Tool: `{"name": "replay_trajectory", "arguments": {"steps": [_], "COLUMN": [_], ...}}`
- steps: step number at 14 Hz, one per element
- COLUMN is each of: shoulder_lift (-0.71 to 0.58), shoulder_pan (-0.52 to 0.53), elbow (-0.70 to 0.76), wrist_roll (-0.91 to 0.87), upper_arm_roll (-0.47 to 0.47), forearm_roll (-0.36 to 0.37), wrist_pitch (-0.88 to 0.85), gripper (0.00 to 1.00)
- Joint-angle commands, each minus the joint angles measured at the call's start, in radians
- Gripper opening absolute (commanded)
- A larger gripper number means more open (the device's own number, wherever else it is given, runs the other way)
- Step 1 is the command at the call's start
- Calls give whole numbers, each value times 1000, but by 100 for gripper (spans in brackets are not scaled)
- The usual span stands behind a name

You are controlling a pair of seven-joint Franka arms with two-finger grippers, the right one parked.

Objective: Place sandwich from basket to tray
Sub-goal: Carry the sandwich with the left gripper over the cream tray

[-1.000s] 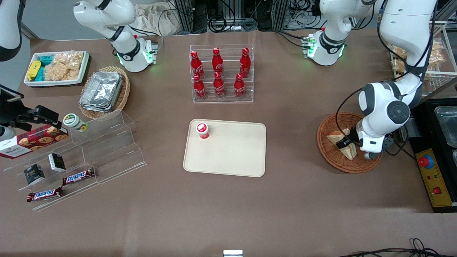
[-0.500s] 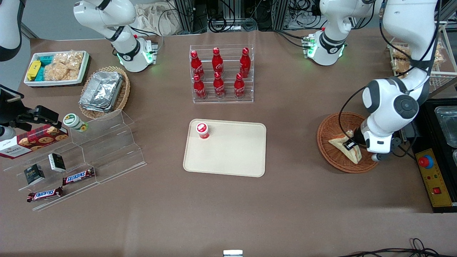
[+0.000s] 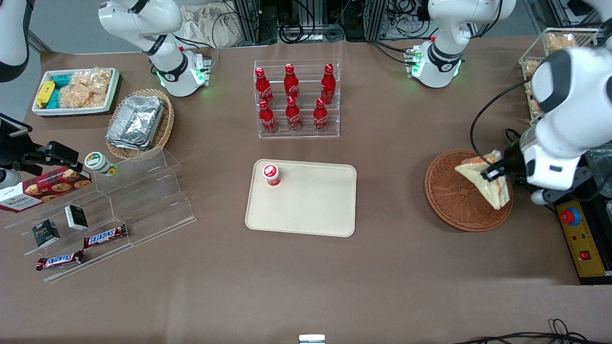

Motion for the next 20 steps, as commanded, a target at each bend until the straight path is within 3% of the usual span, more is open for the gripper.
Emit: {"name": "replay_trajectory", "arguments": {"steps": [1,6,9,14,20], "shoulder_lift": [15,9,114,400,659], "shoulder_pan": [3,3,-14,-164,-172], "elbow": [182,262,256,251,259], "wrist_roll": [-2,-203,-303,-455,-551], "upper_arm_roll": [-71,-367,-528,-550,-544], "forearm_roll": [23,105,157,318,471], "wrist_pitch": [-196,-286,-242,-15,248], "gripper": [16,17,17,18,17]}}
